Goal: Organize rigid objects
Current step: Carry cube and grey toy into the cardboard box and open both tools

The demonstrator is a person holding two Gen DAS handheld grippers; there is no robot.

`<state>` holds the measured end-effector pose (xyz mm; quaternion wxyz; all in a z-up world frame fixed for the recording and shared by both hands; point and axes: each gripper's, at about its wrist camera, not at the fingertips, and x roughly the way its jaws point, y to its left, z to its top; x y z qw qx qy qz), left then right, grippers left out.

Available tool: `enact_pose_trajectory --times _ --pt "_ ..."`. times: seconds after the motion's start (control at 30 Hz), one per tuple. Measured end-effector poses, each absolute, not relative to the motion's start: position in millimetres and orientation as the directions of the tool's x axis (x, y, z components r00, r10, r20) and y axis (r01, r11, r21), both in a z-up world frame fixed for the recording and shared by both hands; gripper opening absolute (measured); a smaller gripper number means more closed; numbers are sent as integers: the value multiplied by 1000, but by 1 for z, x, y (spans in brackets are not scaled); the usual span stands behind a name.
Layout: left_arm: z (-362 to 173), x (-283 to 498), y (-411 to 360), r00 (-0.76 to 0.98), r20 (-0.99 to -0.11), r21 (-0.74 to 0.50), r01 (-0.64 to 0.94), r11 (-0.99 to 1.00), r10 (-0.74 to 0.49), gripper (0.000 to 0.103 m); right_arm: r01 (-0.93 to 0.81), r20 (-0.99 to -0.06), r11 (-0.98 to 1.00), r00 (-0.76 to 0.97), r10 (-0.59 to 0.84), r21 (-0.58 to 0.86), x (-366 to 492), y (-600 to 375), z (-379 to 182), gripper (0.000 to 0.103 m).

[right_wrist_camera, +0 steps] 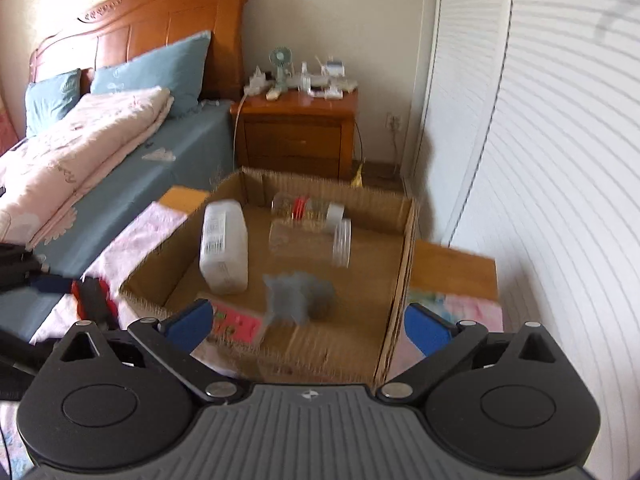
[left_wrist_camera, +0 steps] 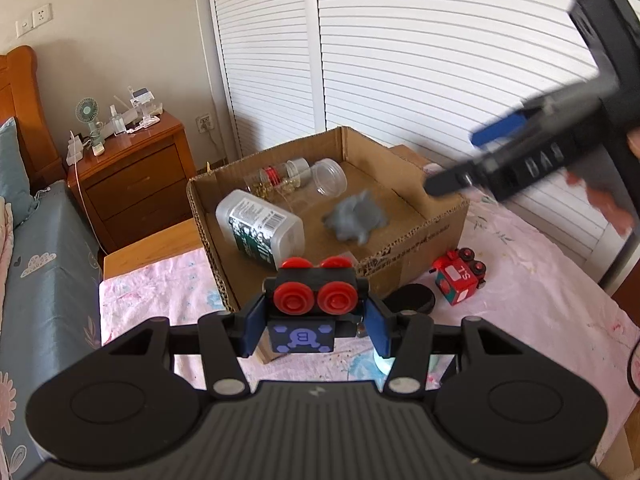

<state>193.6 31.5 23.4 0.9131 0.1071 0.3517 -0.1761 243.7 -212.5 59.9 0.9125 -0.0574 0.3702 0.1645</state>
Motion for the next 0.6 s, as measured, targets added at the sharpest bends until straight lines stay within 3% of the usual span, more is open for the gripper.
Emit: enact_pose_trajectory --times 0.3,0.6 --pt "37 216 28 704 -671 74 379 923 -235 51 -268 -734 963 645 212 42 202 -215 53 103" --pt "34 255 24 706 -687 100 324 941 -170 51 -167 -694 982 696 184 93 164 -224 46 103"
